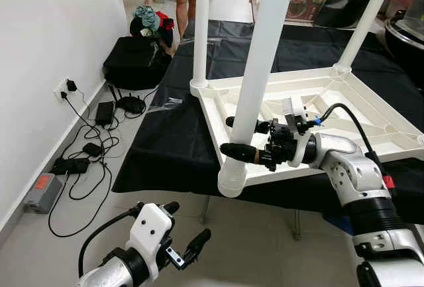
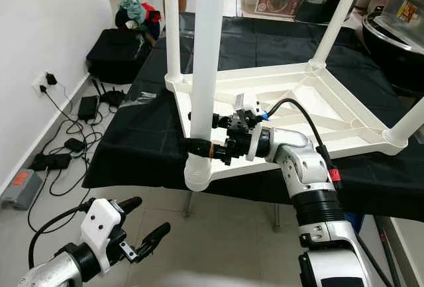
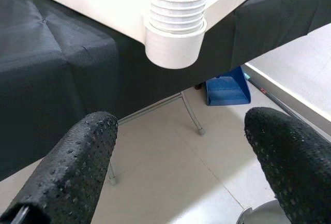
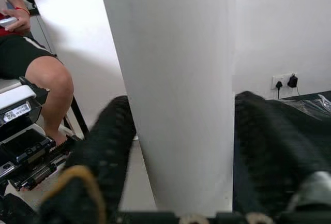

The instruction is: Building children table

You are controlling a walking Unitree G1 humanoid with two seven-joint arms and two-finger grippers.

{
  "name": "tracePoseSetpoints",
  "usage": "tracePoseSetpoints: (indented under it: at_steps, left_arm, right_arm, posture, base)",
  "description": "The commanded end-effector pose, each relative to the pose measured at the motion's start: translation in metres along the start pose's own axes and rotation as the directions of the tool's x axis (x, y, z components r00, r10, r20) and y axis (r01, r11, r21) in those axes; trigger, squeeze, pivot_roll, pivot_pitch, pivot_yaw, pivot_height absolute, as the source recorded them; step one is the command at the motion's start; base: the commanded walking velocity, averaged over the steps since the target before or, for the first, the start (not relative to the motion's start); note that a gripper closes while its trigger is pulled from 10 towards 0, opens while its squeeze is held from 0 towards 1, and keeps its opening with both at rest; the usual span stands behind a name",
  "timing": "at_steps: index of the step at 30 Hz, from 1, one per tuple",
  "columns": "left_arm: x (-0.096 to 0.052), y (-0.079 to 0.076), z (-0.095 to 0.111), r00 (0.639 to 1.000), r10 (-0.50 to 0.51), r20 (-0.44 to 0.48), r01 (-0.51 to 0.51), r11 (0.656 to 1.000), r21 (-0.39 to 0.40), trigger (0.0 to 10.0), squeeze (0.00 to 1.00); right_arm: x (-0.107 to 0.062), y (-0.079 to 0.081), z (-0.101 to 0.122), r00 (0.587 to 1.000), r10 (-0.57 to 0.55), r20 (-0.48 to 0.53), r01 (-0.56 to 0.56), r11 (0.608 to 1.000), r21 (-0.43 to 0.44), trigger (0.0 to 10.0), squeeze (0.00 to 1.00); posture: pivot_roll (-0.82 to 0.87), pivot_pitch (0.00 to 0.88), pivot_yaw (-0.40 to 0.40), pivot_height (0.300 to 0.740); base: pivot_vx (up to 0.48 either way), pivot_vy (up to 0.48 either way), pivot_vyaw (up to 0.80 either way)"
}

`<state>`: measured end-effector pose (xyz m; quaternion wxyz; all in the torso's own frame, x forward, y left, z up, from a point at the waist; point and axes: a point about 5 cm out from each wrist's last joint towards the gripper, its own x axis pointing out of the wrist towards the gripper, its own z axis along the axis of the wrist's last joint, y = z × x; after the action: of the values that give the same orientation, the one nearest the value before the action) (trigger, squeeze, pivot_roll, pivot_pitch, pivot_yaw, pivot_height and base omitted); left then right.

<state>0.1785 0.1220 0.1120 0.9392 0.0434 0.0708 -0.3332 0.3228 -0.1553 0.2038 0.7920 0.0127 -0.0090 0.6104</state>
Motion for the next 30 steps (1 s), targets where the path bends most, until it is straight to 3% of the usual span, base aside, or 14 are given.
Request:
tracePoseSetpoints:
  at_steps: [1, 18, 25, 30]
  left_arm:
    - [0.001, -0.002, -0.002, 1.000, -0.005, -0.004, 0.005, 1.000, -0.003, 10.0, 0.00]
    - [0.001, 0.000, -0.001, 1.000, 0.009, 0.000, -0.009, 1.000, 0.000, 10.0, 0.00]
    - [0.005, 0.024, 0.008, 0.986, 0.159, 0.051, -0.158, 0.987, -0.025, 10.0, 0.00]
    - [0.006, 0.034, 0.012, 0.977, 0.204, 0.064, -0.204, 0.979, -0.010, 10.0, 0.00]
  right_arm:
    - [0.000, 0.000, 0.002, 1.000, -0.005, 0.019, 0.006, 1.000, -0.011, 0.0, 0.00]
    - [-0.001, -0.002, 0.004, 0.999, -0.018, 0.027, 0.019, 1.000, -0.022, 0.0, 0.00]
    - [-0.009, 0.001, 0.003, 0.997, -0.063, 0.039, 0.065, 0.997, -0.050, 0.0, 0.00]
    - [-0.012, 0.000, 0.000, 0.994, -0.106, 0.035, 0.109, 0.992, -0.064, 0.0, 0.00]
  posture:
    - [0.19, 0.073, -0.049, 0.740]
    - [0.19, 0.075, -0.051, 0.740]
    - [0.18, 0.077, -0.048, 0.740]
    - [0.18, 0.078, -0.045, 0.740]
  base:
    - [0.000, 0.000, 0.00]
    - [0.000, 0.000, 0.00]
    - [0.000, 0.000, 0.00]
    - [0.000, 0.000, 0.00]
